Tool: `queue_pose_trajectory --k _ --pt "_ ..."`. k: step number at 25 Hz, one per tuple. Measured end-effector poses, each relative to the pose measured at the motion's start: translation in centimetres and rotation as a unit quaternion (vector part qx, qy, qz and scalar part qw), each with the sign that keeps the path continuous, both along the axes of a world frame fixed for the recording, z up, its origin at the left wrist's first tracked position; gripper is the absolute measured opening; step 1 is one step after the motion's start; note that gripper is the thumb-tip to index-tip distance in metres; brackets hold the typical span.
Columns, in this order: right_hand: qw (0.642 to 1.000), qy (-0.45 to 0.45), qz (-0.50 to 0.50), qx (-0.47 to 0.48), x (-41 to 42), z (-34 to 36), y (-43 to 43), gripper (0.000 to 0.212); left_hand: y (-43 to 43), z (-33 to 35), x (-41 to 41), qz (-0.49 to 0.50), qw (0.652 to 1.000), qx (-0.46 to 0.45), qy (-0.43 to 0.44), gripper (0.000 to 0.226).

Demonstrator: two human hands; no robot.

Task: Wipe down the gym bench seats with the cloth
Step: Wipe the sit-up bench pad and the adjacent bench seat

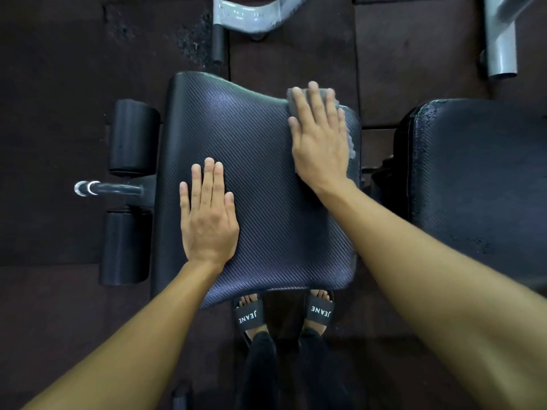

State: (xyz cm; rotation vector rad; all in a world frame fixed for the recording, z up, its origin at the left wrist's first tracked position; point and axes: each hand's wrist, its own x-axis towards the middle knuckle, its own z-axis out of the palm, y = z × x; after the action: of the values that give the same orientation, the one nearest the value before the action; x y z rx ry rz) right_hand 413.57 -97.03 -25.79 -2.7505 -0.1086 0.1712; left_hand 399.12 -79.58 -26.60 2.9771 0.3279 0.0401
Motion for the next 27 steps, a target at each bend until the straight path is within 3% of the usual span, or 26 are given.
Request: queue_pose_trajectory --k 4,9,13,19,27 --pt "0.999 -0.036 -0.031 -0.001 -7.0 0.2 -3.3 0.052 0.0 -0.1 0.0 0.008 1.0 0.002 -0.006 0.052" --pt "0.999 -0.016 -0.024 -0.013 -15.6 0.5 -3.8 0.059 0.0 0.1 0.1 0.008 1.0 0.0 0.009 0.053" --pt "0.999 0.019 -0.02 0.02 -15.3 1.0 -3.7 0.053 -0.3 1.4 0.2 0.009 0.999 -0.021 0.046 0.053" --pt "0.968 0.114 -0.053 0.218 -13.7 6.4 -6.7 0.05 -2.8 6.6 1.6 0.047 0.986 -0.105 0.123 0.05" --pt "0.963 0.114 -0.093 0.226 -16.4 12.4 -18.8 0.05 -17.5 13.4 0.3 -0.091 0.972 -0.178 0.126 0.042"
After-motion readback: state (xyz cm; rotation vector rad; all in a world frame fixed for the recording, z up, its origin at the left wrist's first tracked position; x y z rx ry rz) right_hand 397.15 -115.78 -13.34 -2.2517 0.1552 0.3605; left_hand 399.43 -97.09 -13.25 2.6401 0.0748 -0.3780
